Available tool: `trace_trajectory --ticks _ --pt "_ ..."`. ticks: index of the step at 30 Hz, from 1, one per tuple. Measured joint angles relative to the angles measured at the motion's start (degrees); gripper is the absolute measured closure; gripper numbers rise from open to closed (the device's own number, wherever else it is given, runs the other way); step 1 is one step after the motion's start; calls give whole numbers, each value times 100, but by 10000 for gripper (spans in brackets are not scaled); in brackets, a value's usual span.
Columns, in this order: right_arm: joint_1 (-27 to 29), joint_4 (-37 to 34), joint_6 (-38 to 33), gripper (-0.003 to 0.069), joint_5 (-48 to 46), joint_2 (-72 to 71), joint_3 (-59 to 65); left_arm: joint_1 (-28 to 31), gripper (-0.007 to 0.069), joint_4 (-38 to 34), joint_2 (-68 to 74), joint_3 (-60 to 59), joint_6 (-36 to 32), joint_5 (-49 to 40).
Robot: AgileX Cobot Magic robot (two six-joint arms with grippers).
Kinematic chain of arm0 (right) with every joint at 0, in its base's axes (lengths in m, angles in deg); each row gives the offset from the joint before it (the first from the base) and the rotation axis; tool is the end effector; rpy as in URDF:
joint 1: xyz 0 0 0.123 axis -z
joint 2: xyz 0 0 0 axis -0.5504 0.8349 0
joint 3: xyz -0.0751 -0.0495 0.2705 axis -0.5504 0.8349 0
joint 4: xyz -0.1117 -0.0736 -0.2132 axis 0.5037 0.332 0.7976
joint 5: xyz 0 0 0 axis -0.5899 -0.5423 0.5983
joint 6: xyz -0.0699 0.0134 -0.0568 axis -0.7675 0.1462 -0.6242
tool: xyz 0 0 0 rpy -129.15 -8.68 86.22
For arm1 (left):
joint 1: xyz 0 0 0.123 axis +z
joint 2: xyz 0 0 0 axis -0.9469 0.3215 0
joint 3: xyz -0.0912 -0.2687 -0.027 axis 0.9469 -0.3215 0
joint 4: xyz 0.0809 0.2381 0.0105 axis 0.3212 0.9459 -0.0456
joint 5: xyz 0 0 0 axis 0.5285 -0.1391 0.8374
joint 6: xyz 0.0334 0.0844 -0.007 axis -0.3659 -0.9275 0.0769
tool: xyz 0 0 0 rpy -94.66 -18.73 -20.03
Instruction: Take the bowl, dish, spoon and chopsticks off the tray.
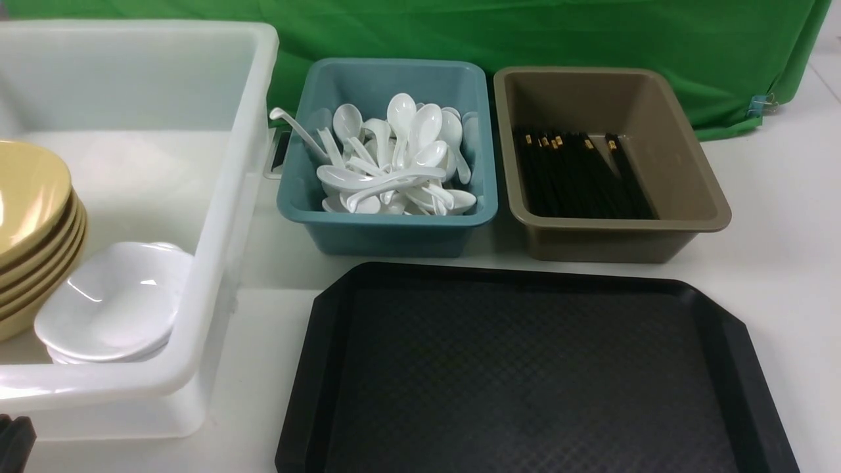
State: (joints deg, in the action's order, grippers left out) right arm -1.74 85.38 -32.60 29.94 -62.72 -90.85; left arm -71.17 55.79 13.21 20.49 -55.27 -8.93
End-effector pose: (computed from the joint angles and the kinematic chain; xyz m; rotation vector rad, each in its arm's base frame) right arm 0.0139 0.0095 0.3341 -0.4159 1.1025 0.4404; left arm 0.0559 -0.0005 0.1918 0.0388 1.7024 0.0295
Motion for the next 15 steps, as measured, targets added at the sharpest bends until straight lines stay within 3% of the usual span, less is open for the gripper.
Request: trace_trajectory --ticks 10,14,15 --pt "0 0 -35 418 -666 0 7 0 584 0 0 0 -47 0" --pt "544 -6 -35 418 -844 0 223 0 581 0 0 0 -65 0" --pt "995 -6 -35 418 -872 0 434 0 581 5 0 0 -65 0"
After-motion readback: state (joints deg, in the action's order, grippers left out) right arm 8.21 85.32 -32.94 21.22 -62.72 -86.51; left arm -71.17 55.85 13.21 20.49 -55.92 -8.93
